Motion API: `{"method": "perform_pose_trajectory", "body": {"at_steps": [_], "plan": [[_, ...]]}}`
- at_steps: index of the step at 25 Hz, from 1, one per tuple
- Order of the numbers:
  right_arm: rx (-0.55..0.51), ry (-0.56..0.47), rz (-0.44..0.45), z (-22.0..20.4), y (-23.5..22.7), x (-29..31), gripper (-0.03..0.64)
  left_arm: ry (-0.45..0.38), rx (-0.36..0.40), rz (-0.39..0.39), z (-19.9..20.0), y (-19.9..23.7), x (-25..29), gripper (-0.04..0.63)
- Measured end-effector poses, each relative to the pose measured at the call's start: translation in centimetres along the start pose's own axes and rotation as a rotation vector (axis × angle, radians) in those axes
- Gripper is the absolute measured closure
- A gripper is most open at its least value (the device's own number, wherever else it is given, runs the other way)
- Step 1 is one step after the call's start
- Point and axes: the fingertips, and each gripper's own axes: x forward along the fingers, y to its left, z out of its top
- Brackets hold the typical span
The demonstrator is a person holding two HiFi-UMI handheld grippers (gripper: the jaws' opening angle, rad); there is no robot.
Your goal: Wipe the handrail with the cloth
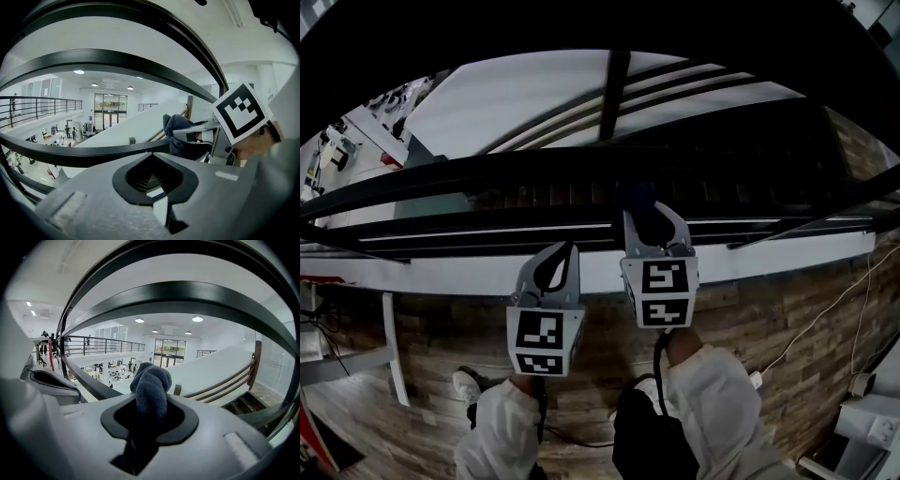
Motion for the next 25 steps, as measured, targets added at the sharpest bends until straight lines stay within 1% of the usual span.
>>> {"method": "perform_pose_trajectory", "body": {"at_steps": [9, 18, 21, 25], "plan": [[-0.005, -0.005, -0.058, -1.9, -8.6, -2.2, 0.525, -0.005, 0.016, -0.073, 0.8, -8.1, 4.6, 0.592], [-0.023, -0.01, -0.121, -3.8, -16.2, -4.1, 0.525, -0.025, 0.026, -0.128, 1.8, -14.3, 8.7, 0.592], [-0.033, -0.005, -0.135, -4.3, -18.3, -4.9, 0.525, -0.031, 0.041, -0.139, 2.3, -16.3, 9.6, 0.592], [-0.021, 0.002, -0.168, -5.3, -22.4, -6.0, 0.525, -0.043, 0.056, -0.173, 3.1, -19.6, 11.2, 0.594]]}}
